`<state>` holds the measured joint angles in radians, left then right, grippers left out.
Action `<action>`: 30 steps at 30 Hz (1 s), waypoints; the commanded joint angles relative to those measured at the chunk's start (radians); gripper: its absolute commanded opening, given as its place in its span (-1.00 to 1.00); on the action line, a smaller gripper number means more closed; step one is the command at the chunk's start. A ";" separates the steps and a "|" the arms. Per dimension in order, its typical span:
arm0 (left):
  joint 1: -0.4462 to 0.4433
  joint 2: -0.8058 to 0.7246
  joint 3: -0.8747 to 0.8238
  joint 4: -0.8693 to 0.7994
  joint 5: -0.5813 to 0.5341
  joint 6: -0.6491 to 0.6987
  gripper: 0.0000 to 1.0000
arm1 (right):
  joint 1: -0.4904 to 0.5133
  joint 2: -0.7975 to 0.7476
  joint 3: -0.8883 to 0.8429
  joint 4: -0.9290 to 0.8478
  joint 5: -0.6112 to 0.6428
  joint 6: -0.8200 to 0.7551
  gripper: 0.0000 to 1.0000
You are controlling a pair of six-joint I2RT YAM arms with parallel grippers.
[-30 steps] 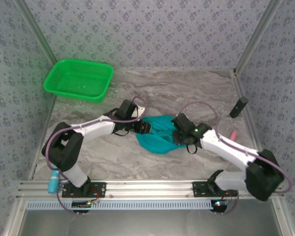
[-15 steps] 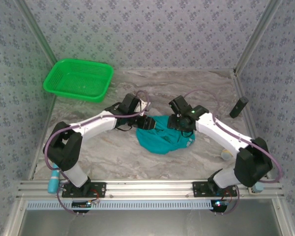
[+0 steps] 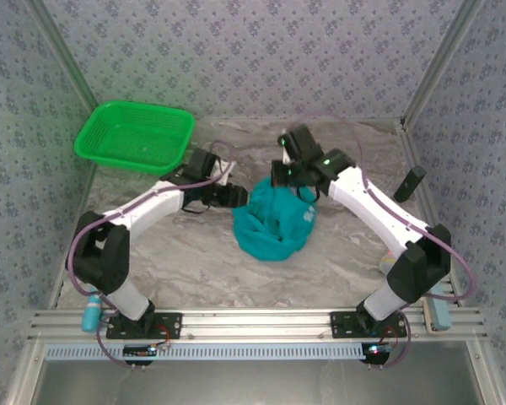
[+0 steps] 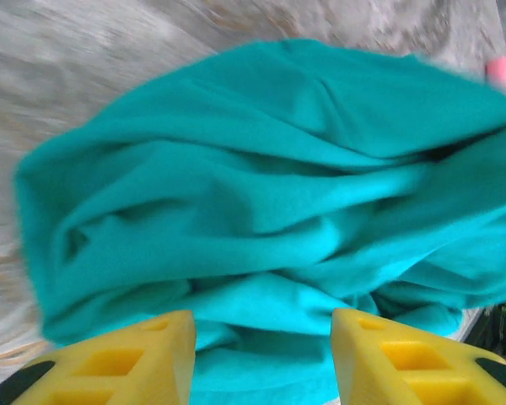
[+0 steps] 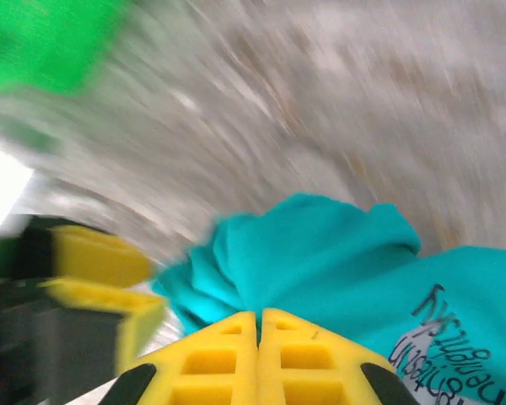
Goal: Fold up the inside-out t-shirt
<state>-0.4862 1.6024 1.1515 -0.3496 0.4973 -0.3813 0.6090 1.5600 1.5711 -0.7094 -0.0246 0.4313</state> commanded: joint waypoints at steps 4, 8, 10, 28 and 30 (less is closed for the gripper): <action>0.103 -0.156 0.113 -0.050 0.057 -0.006 -0.06 | -0.008 -0.107 0.169 0.029 -0.141 -0.323 -1.00; 0.107 -0.225 -0.013 0.058 0.112 -0.088 -0.06 | -0.014 -0.210 -0.106 0.044 -0.207 -0.382 -1.00; 0.100 -0.252 -0.114 0.150 0.133 -0.138 -0.08 | -0.034 -0.242 -0.299 0.074 -0.201 -0.300 -1.00; 0.103 -0.398 -0.152 -0.235 -0.157 0.179 -0.14 | -0.052 0.169 0.000 -0.182 -0.540 -0.205 -0.80; 0.048 -0.425 -0.226 -0.145 -0.183 0.099 -0.14 | -0.074 0.210 -0.041 -0.180 -0.423 -0.259 -0.81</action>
<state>-0.3836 1.2098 0.9768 -0.4999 0.3550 -0.2516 0.5636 1.6958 1.5635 -0.7452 -0.5625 0.2531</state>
